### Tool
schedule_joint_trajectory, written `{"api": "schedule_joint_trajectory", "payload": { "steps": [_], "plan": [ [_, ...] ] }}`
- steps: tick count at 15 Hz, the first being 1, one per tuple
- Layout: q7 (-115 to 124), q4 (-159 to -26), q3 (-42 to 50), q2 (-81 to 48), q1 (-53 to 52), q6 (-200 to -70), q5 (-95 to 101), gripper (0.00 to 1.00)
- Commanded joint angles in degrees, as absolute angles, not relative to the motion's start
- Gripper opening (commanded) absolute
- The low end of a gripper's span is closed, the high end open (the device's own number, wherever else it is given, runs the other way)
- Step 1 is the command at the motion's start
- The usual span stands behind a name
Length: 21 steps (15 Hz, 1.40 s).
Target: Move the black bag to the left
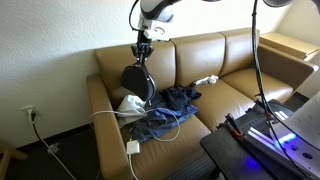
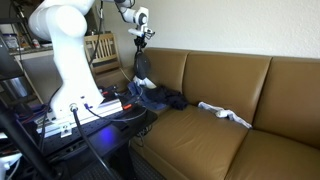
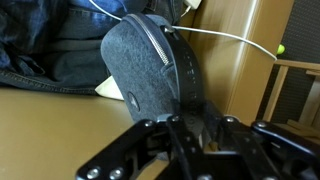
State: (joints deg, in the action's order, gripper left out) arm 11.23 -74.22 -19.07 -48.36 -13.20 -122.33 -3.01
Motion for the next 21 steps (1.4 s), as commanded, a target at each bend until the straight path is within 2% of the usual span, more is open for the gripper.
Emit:
{"api": "schedule_joint_trajectory", "payload": {
  "steps": [1, 2, 3, 8, 10, 12, 15, 19, 21],
  "plan": [
    [8.8, -86.1, -19.8, -40.9, -11.6, -126.7, -3.0, 0.07],
    [7.9, -86.6, -16.8, -40.3, -14.0, -126.4, -5.0, 0.53],
    [7.8, -87.6, -16.5, -40.0, -14.3, -125.7, -5.1, 0.54],
    [9.5, -90.6, -14.7, -38.4, -15.8, -127.0, -5.2, 0.88],
    [14.4, -83.7, -12.0, -45.8, -19.6, -128.9, -3.2, 0.99],
    [19.2, -77.1, -8.4, -51.9, -23.1, -129.0, -0.7, 1.0],
    [26.5, -72.8, -1.9, -54.4, -25.4, -127.6, 3.1, 1.0],
    [35.3, -71.5, 4.3, -52.8, -24.6, -126.7, 4.4, 1.0],
    [37.3, -72.2, 4.0, -49.8, -22.5, -124.3, 2.3, 1.0]
  ]
}}
